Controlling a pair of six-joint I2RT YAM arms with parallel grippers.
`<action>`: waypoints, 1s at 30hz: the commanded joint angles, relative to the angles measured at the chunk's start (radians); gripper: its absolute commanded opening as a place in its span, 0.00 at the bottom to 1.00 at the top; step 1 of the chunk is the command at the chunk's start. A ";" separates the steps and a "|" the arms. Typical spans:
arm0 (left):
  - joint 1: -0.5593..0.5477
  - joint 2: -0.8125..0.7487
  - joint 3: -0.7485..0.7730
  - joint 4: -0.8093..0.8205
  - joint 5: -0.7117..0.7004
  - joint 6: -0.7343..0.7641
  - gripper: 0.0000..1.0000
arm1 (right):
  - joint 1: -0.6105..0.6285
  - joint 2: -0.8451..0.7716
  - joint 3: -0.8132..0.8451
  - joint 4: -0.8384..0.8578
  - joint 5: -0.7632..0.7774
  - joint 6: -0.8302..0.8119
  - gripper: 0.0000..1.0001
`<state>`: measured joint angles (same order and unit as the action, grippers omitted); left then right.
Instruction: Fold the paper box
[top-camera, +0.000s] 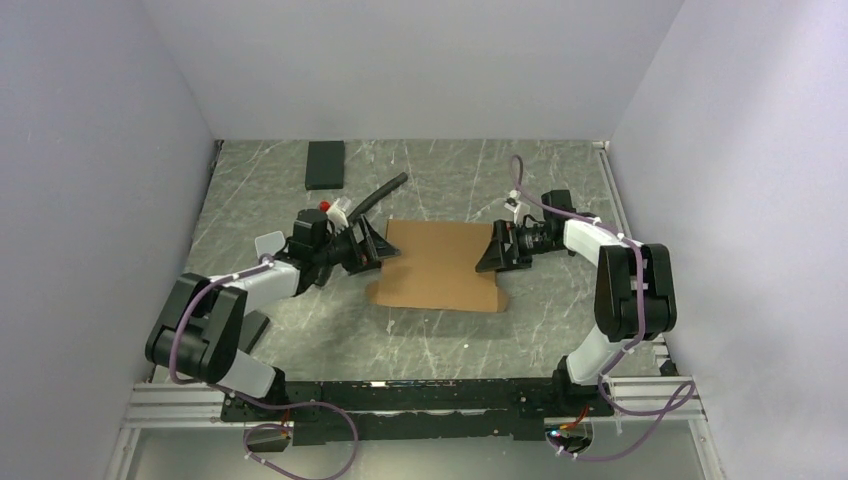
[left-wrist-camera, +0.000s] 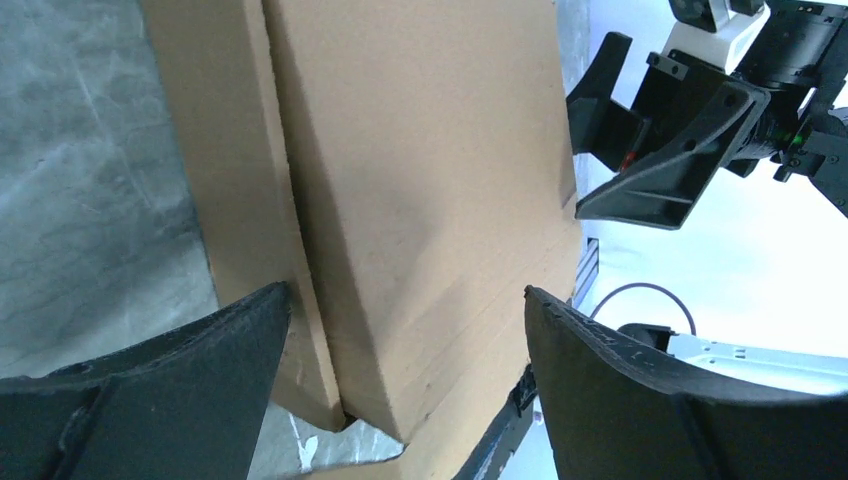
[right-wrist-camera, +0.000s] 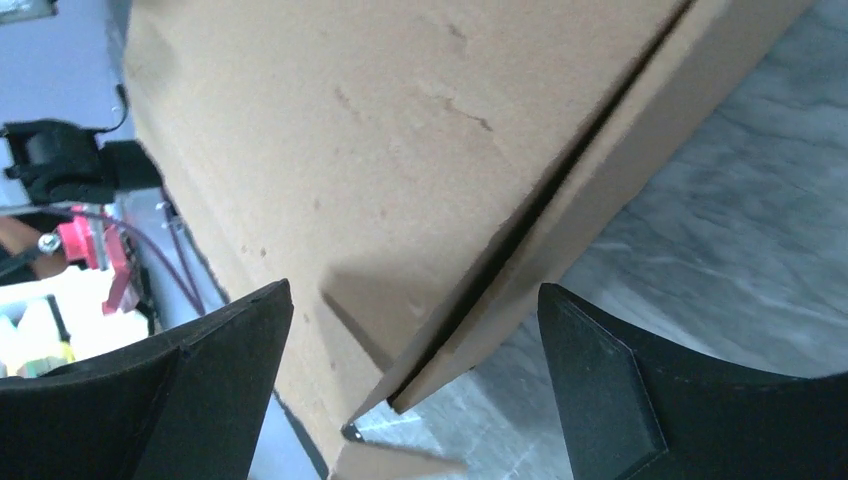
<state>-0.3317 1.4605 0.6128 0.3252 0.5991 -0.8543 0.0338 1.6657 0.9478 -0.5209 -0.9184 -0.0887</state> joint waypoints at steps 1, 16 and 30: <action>-0.033 0.080 0.045 0.078 0.114 -0.023 0.87 | -0.068 -0.013 0.022 0.054 0.128 0.050 0.96; -0.142 0.082 0.189 -0.199 -0.081 0.113 0.68 | -0.134 0.001 0.012 0.053 0.157 0.050 0.98; -0.145 0.274 0.199 -0.215 -0.022 0.123 0.41 | -0.130 0.025 0.017 0.041 0.211 0.039 0.99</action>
<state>-0.4747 1.6886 0.7849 0.1936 0.6128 -0.7750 -0.1017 1.6772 0.9466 -0.4721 -0.7334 -0.0349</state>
